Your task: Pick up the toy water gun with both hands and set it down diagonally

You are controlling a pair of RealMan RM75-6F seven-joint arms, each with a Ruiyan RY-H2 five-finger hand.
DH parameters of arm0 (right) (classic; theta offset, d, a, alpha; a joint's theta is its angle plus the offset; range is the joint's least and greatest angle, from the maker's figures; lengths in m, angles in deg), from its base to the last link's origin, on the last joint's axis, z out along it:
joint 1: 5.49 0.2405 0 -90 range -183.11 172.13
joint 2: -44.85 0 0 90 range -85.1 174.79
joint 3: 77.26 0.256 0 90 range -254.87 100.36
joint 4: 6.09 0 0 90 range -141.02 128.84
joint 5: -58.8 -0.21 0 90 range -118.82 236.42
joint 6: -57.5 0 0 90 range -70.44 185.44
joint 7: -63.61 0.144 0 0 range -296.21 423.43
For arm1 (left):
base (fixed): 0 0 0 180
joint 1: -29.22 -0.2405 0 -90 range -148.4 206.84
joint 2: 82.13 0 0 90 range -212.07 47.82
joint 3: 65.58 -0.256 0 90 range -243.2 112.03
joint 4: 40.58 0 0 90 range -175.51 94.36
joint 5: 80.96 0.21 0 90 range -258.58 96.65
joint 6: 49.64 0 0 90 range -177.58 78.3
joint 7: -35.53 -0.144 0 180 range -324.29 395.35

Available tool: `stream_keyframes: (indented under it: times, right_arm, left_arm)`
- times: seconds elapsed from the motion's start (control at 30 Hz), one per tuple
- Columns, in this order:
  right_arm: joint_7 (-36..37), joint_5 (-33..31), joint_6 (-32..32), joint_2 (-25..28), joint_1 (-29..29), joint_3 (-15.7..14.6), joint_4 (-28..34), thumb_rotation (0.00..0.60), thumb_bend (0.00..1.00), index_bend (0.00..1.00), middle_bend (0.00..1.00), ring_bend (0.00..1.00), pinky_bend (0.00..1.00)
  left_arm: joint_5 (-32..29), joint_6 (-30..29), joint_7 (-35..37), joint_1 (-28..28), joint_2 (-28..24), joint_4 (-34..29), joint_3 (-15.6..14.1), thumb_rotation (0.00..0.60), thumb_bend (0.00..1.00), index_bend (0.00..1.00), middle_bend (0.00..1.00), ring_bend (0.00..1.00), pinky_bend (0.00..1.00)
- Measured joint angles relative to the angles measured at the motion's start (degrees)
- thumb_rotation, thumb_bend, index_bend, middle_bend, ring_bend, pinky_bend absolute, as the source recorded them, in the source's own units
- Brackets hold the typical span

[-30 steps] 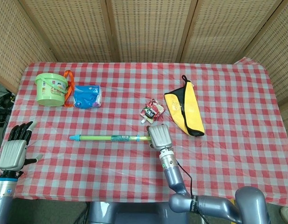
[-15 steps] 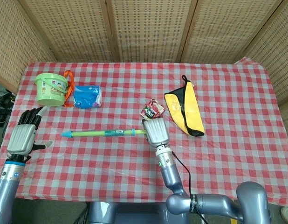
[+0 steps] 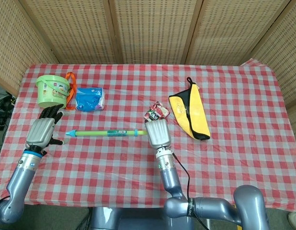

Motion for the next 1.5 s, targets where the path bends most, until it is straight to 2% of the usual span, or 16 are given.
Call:
stream_keyframes:
  times: [0.4,0.53,0.77,1.23,1.5]
  right_arm:
    - [0.3,-0.7,-0.4,-3.2,3.0,2.1,-6.7,0.6,0.52,0.8,1.0,0.94,0.6]
    - [0.9,-0.7,-0.7,-3.3,3.4,2.5,-7.6,0.6,0.52,0.8,1.0,0.94,0.6]
    - [1.6,-1.0,-0.3,-2.3,3.0,3.1,-6.8,0.6,0.52,0.8,1.0,0.94,0.6]
    - [1.5,-1.2,1.0,-0.3,1.6,2.1,-4.0,0.6,0.52,0.8,1.0,0.95,0.6]
    - [1.4,-1.2,1.4,0.2,1.3,1.6,-3.5,0.6,0.52,0.8,1.0,0.95,0.6]
  left_arm:
    - [-4.5,-0.4,-4.7,4.2,6.2,3.6,0.5,0.6,0.18,0.36,0.0,0.0,0.0]
    - [-6.0,-1.3,-5.5,5.3,8.7,4.5,1.1,0.6,0.22,0.36,0.0,0.0,0.0]
    - [-7.9,-2.6,-7.7,7.1,12.6,6.8,1.1,0.6,0.22,0.36,0.0,0.0,0.0]
    - [-7.7,-6.3,-8.1,7.3,16.3,8.6,0.8,0.6,0.22,0.43,0.0,0.0,0.0]
    - [-7.6,-7.8,-8.8,7.2,17.3,8.8,0.8,0.6,0.37,0.51,0.0,0.0,0.0]
